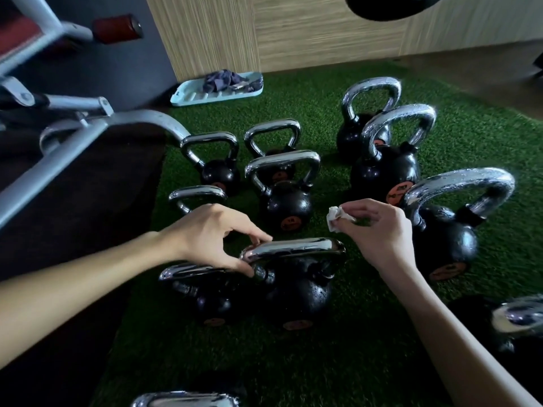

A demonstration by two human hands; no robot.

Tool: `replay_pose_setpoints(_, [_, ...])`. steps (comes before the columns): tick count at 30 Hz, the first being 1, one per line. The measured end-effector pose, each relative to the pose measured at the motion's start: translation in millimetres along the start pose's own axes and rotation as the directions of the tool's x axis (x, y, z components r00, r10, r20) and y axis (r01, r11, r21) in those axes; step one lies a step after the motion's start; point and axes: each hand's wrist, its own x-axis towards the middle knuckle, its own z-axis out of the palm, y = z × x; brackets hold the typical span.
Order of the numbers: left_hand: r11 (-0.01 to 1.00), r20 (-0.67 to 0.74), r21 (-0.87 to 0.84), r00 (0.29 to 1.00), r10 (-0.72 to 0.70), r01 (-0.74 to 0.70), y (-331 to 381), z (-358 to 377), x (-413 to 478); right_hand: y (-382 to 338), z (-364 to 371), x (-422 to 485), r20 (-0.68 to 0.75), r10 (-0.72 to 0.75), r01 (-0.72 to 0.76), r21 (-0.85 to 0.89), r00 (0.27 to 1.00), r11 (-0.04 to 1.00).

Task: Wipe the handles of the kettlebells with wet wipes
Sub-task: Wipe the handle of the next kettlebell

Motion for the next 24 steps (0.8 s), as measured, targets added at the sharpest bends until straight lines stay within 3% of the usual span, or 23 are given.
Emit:
replay_pose_setpoints(7, [0.977,0.219,-0.059,0.952,0.214,-0.206,-20,-24,44,-3,3,13,-0.006,0.013,-0.013,-0.037,1.0,0.999])
replay_pose_setpoints(12, [0.976,0.052,-0.004,0.975,0.217,-0.217,-63,-58,125,-23,15,55,-0.041,-0.008,0.001,-0.172,0.999,0.985])
replay_pose_setpoints(17, [0.998,-0.195,-0.057,0.98,0.027,-0.039,-109,-97,213,-63,23,126,-0.147,-0.001,-0.042,-0.289,0.989,0.957])
replay_pose_setpoints(21, [0.991,-0.142,-0.088,0.983,-0.113,0.101,-130,-118,247,-106,18,175,-0.225,0.009,-0.088,-0.347,0.974,0.934])
replay_pose_setpoints(24, [0.955,-0.106,-0.215,0.967,-0.23,0.204,-139,-125,261,-135,10,208,-0.268,0.03,-0.148,-0.429,0.963,0.891])
